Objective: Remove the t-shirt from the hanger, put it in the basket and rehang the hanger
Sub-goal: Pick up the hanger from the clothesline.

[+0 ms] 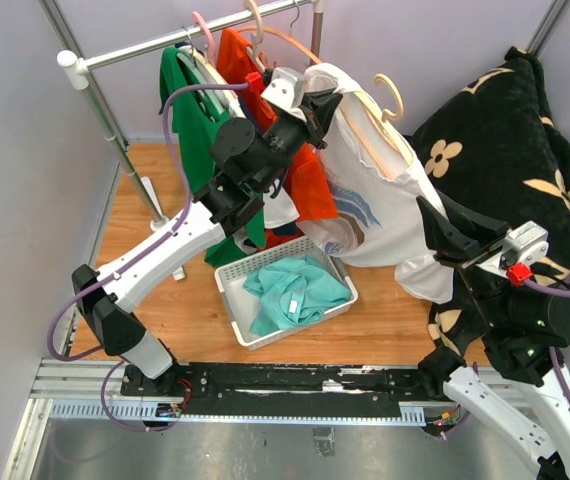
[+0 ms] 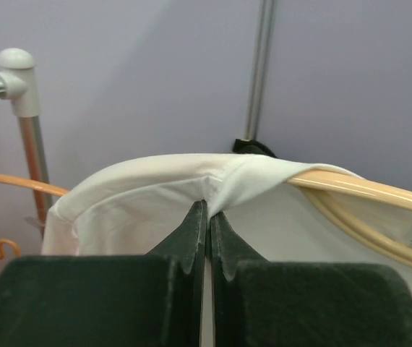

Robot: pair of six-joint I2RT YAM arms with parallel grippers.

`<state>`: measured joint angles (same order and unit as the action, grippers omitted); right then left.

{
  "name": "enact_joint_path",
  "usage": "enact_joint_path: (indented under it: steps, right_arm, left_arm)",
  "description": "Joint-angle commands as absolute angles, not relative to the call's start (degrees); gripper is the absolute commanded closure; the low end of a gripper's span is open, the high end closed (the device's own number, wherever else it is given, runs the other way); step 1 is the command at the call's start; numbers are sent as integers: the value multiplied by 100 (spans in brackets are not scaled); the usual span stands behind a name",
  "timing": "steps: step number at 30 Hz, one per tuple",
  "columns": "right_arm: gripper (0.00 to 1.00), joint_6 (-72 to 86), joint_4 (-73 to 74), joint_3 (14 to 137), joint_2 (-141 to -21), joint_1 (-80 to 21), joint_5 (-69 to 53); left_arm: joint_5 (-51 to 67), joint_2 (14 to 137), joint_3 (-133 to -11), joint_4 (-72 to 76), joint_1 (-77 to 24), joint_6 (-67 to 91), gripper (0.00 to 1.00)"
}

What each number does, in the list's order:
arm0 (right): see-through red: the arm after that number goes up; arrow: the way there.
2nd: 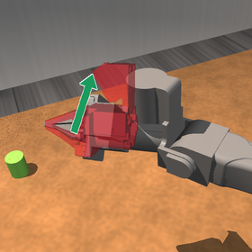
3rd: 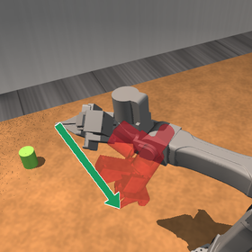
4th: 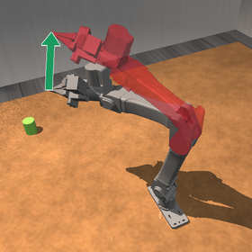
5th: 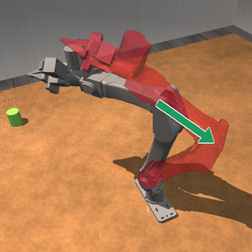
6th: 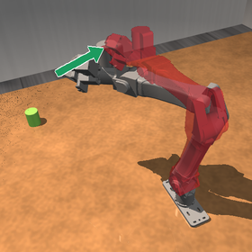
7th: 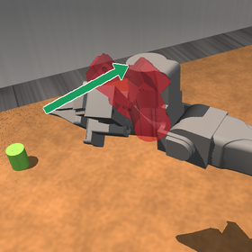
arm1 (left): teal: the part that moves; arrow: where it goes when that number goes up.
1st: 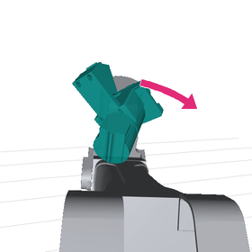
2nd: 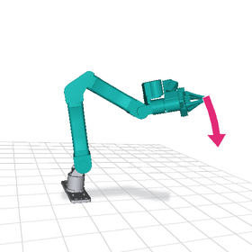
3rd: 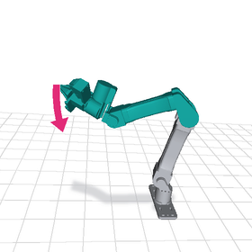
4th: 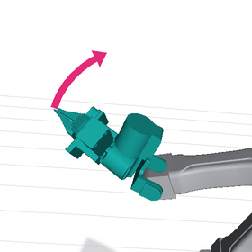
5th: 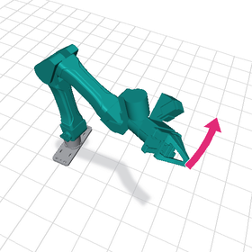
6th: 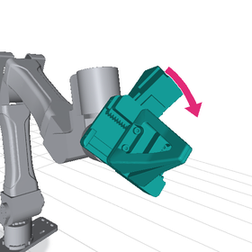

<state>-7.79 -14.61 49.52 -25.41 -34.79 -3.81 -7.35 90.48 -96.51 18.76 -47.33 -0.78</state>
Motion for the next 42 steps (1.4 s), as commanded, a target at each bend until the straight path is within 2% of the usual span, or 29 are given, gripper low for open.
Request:
enact_joint_path:
  steps: [1,9,19,21,25,27,31,42]
  right_arm:
    - [99,-726,-1918,4945,-2539,-3559,-217]
    - [99,-620,-2257,4756,-2766,-3553,-3]
    - [99,-589,-2383,4600,-2822,-3560,252]
    - [99,-580,-2382,4590,-2819,-3557,255]
    - [99,-581,-2354,4590,-2807,-3554,264]
    - [99,-580,-2329,4596,-2804,-3559,255]
    - [99,-548,-2290,4584,-2808,-3557,205]
    - [99,-435,-2210,4635,-2858,-3559,-74]
  left_arm:
    - [24,8883,-9600,2095,-4702,-91,99]
    - [1373,8908,-9987,1221,-4783,257,99]
    - [1493,8692,-9802,793,-5080,123,99]
    - [1401,8682,-9804,742,-5080,116,87]
    - [1111,8533,-9672,862,-5080,97,48]
    - [1015,8379,-9482,1105,-5080,75,39]
    - [958,8115,-9134,1635,-5080,-31,33]
    - [1136,8438,-9159,2366,-5080,-592,27]
